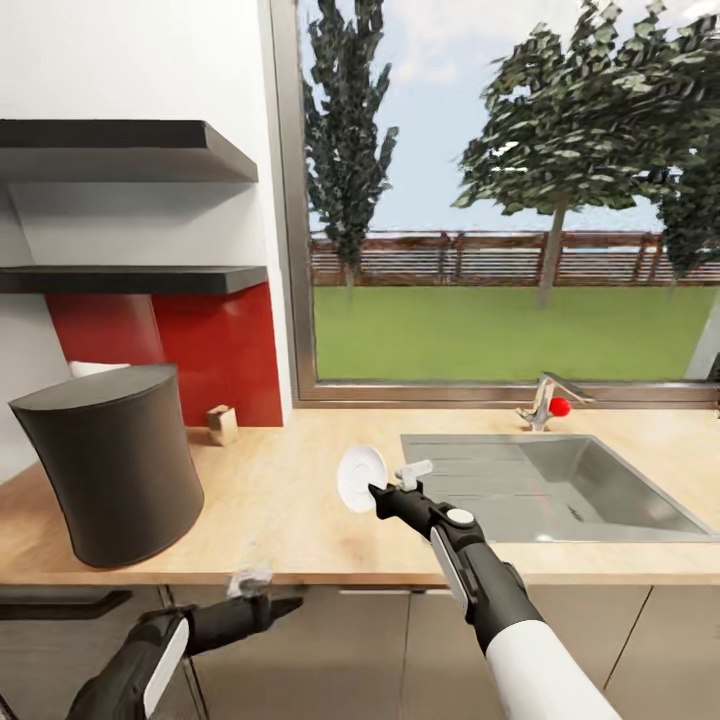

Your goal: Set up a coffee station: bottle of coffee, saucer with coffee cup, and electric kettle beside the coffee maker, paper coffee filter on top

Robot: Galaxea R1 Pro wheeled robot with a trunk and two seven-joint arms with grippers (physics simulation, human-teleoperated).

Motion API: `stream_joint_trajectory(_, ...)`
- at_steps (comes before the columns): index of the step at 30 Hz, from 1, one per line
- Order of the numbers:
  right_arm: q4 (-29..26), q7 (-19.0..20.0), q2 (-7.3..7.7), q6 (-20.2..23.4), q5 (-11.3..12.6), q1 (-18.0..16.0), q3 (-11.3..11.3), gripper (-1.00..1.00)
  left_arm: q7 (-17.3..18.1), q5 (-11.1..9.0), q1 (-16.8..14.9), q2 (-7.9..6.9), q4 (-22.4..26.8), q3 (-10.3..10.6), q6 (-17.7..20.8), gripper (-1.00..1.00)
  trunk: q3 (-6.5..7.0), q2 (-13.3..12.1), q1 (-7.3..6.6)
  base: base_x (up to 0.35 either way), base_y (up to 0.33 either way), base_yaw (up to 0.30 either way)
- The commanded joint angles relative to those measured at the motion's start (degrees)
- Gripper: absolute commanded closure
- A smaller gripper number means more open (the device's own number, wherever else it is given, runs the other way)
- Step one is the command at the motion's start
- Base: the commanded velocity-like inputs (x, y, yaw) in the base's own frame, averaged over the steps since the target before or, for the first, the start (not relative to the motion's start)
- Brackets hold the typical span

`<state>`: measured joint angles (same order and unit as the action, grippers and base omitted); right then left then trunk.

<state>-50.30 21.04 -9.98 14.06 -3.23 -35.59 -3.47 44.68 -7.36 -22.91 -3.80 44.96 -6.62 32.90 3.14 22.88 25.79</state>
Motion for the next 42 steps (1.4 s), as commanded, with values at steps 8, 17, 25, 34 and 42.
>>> stream_joint_trajectory(8, -0.2, 0.2, -0.02, 0.1, -0.3, 0.0, 0.0, 1.0, 11.9, 1.1, 11.9, -3.64, -0.7, 0.4, -13.7, -1.0, -0.01, 0.0, -0.01, -0.274, 0.0, 0.0)
stream_joint_trajectory(17, -0.4, 0.2, -0.02, 0.2, -0.2, 0.0, -0.1, 1.0, -5.1, 7.3, 20.0, -10.42, -24.1, 0.0, -32.2, -1.0, -0.01, 0.0, -0.01, -0.01, 0.0, 0.0)
stream_joint_trajectory(25, -0.4, 0.4, -0.02, 0.8, 5.2, 0.0, -0.1, 1.0, -39.9, 7.3, 20.0, -10.19, -34.1, 0.4, -32.6, -1.0, -0.01, 0.0, -0.01, 0.0, 0.0, 0.0)
stream_joint_trajectory(34, -0.5, 0.4, -0.02, 0.8, 8.1, 0.0, -0.2, 1.0, -43.8, 7.2, 20.0, -10.15, -35.0, 0.3, -32.4, -1.0, -0.01, 0.0, -0.01, -0.028, 0.164, 0.0)
stream_joint_trajectory(42, -0.5, 0.5, -0.02, 0.8, 8.1, 0.0, -0.2, 1.0, -43.9, 7.2, 20.0, -10.17, -35.0, 0.4, -32.1, -1.0, -0.01, 0.0, -0.01, -0.137, 0.293, 0.0)
